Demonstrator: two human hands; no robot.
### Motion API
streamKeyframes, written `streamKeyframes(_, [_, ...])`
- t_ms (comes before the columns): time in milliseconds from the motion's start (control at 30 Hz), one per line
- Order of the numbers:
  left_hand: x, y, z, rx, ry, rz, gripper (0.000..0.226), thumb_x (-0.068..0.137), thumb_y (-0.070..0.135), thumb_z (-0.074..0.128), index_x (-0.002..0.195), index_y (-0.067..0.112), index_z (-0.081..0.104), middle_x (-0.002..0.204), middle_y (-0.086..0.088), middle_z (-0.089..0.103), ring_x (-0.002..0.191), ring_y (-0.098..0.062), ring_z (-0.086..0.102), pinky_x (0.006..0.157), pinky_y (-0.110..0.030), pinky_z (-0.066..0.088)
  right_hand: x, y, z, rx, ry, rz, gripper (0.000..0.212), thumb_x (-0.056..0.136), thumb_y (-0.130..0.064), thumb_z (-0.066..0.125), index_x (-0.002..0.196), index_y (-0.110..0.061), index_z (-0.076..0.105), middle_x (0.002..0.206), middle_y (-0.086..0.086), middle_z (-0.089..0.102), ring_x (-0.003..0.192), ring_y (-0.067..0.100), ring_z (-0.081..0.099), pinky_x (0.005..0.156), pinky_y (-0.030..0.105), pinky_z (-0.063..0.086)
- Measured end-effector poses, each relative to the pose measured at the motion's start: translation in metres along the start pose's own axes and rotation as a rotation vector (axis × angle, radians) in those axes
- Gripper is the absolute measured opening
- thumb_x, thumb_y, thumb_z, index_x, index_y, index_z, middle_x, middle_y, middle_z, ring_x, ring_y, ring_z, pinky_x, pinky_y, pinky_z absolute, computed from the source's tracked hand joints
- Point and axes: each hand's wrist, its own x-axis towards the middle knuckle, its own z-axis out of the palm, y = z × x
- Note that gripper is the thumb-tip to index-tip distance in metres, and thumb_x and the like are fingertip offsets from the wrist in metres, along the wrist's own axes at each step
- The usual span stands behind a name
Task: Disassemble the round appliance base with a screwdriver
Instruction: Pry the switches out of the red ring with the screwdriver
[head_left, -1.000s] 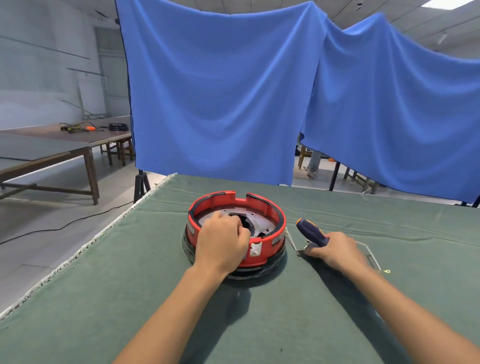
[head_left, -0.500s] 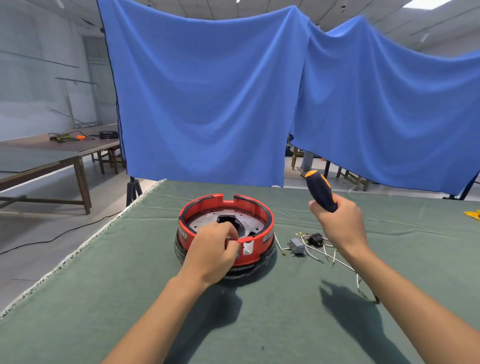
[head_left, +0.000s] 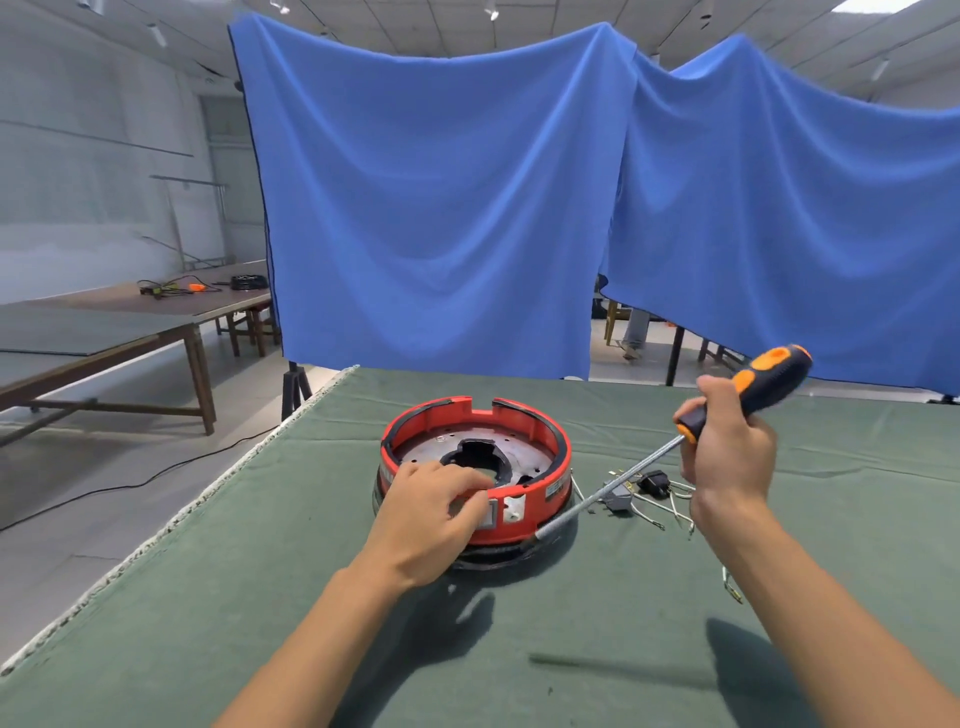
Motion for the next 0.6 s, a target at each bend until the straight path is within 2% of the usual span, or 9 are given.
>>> streamKeyframes(67, [0.000,-0.002,0.004,0.120,-0.018,0.029,0.042,0.088,0.053,0.033,0.103,0.034,0.066,0.096,0.018,0.066,0.093,-0.005,0.051,0.083,-0.020,0.022,-0.002,0.012,-0.002,0.066,0.051,0.007,0.042,0.078,-0.021,0.063,0.037,-0.018,0.053,0.039,-0.011,0.046,0.036,0.004,0.038,0.037,0.012,0.029])
streamKeyframes(233, [0.005,0.002,0.014,0.315,0.023,-0.027,0.036,0.096,0.048,0.033,0.109,0.033,0.064,0.100,0.014,0.064,0.096,-0.013,0.050,0.084,-0.027,0.026,-0.005,0.036,-0.004,0.074,0.122,0.017,0.025,0.061,-0.024,0.055,0.036,-0.020,0.054,0.038,-0.010,0.044,0.038,0.010,0.036,0.041,0.020,0.029])
streamKeyframes(333, [0.007,0.004,0.017,0.313,0.079,-0.045,0.045,0.094,0.047,0.026,0.101,0.030,0.067,0.093,0.012,0.065,0.089,-0.017,0.053,0.078,-0.030,0.027,0.005,0.040,-0.003,0.104,0.181,0.017,0.024,0.060,-0.026,0.054,0.036,-0.019,0.055,0.038,-0.009,0.045,0.041,0.012,0.038,0.046,0.027,0.030])
streamKeyframes(433, [0.009,0.005,0.019,0.288,0.116,-0.048,0.058,0.093,0.044,0.013,0.095,0.025,0.068,0.089,0.010,0.067,0.087,-0.017,0.055,0.077,-0.030,0.028,0.012,0.044,0.000,0.135,0.207,0.053,0.026,0.061,-0.028,0.053,0.035,-0.020,0.055,0.039,-0.009,0.046,0.041,0.012,0.038,0.044,0.025,0.029])
streamKeyframes(500, [0.010,0.004,0.020,0.255,0.150,-0.059,0.055,0.094,0.039,0.017,0.091,0.019,0.068,0.086,0.007,0.068,0.084,-0.019,0.057,0.077,-0.030,0.029,0.011,0.049,0.002,0.147,0.216,0.100,0.028,0.061,-0.029,0.053,0.036,-0.017,0.054,0.039,-0.009,0.046,0.038,0.012,0.035,0.038,0.019,0.026])
streamKeyframes(600, [0.012,0.002,0.022,0.216,0.206,-0.102,0.046,0.095,0.031,0.026,0.077,0.012,0.064,0.070,0.000,0.065,0.069,-0.025,0.057,0.070,-0.032,0.031,0.010,0.056,0.003,0.199,0.241,0.134,0.023,0.065,-0.027,0.054,0.046,-0.015,0.050,0.039,-0.008,0.045,0.031,0.012,0.032,0.034,0.015,0.023])
